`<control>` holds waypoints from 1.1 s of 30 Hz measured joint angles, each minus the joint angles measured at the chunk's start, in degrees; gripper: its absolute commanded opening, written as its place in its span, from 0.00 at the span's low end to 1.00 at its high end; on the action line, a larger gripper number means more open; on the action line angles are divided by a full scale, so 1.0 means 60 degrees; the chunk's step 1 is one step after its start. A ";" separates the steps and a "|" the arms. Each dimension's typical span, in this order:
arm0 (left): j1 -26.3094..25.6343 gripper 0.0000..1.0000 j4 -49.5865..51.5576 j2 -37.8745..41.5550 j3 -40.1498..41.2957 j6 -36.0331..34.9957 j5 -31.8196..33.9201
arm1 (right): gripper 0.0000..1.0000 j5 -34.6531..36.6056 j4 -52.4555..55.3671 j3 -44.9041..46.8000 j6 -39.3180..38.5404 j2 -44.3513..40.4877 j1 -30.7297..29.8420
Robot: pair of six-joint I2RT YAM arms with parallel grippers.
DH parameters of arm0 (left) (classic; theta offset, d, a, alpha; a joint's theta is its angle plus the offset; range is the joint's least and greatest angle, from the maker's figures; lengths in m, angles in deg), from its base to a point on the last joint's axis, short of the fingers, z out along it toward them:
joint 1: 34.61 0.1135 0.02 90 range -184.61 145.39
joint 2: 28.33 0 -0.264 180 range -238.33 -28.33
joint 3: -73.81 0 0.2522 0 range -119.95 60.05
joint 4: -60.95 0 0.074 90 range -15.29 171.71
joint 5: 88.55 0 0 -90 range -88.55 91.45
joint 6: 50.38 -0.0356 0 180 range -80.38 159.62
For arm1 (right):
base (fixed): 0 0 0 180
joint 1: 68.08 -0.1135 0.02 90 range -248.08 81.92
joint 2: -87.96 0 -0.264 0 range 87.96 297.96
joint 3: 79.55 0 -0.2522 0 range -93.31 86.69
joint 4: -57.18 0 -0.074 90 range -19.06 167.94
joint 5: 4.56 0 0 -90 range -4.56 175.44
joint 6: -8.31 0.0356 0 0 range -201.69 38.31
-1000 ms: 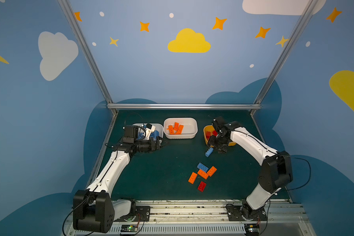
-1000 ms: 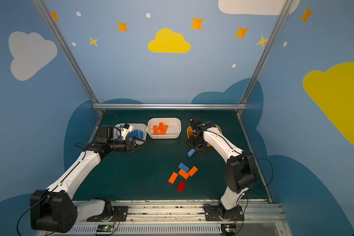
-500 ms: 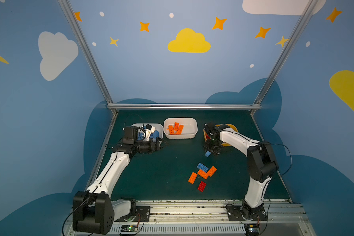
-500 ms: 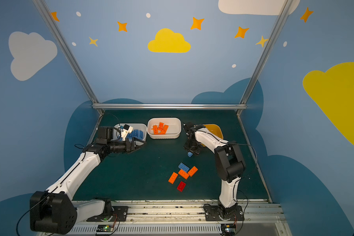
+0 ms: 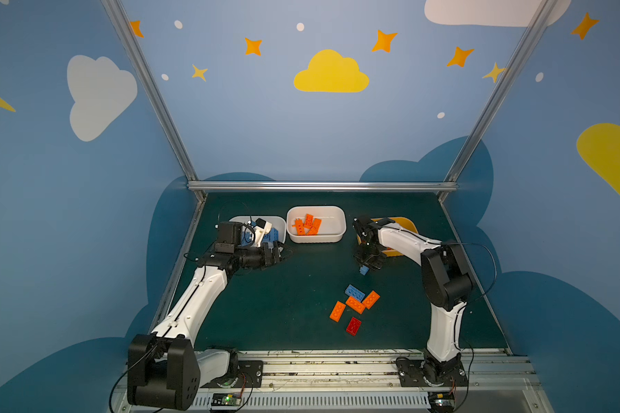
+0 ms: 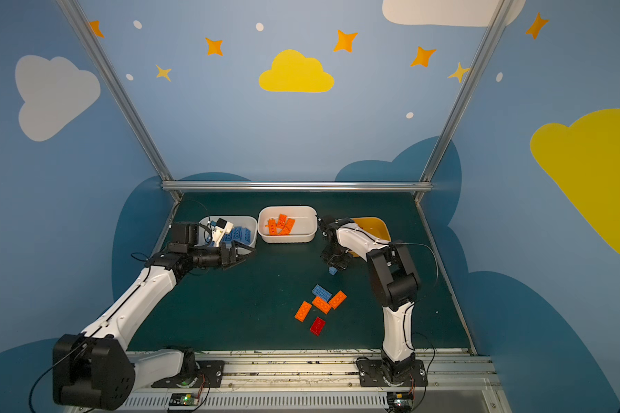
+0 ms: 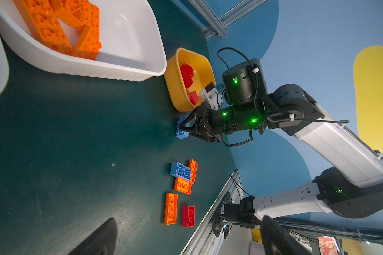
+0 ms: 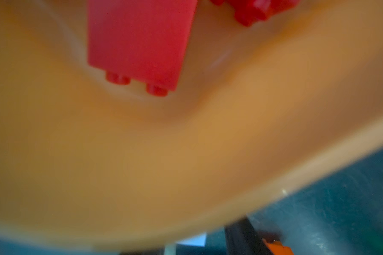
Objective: Sort the legos into containers by color
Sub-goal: Pick up the lego from the center of the table.
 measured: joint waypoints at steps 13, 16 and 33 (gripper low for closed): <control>0.0000 0.99 0.0004 0.0000 0.0120 -0.0036 0.0000 | 0.26 0.0022 -0.0219 0.0004 -0.0149 0.0204 0.0007; 0.0011 1.00 0.0007 0.0000 0.0120 -0.0076 0.0000 | 0.24 0.0018 -0.0273 0.0015 -0.0291 0.0200 0.0007; 0.0608 0.99 0.0918 0.0146 -0.0379 -0.0656 0.0004 | 0.22 -0.0397 0.0109 0.0659 -0.1115 -0.2211 -0.0692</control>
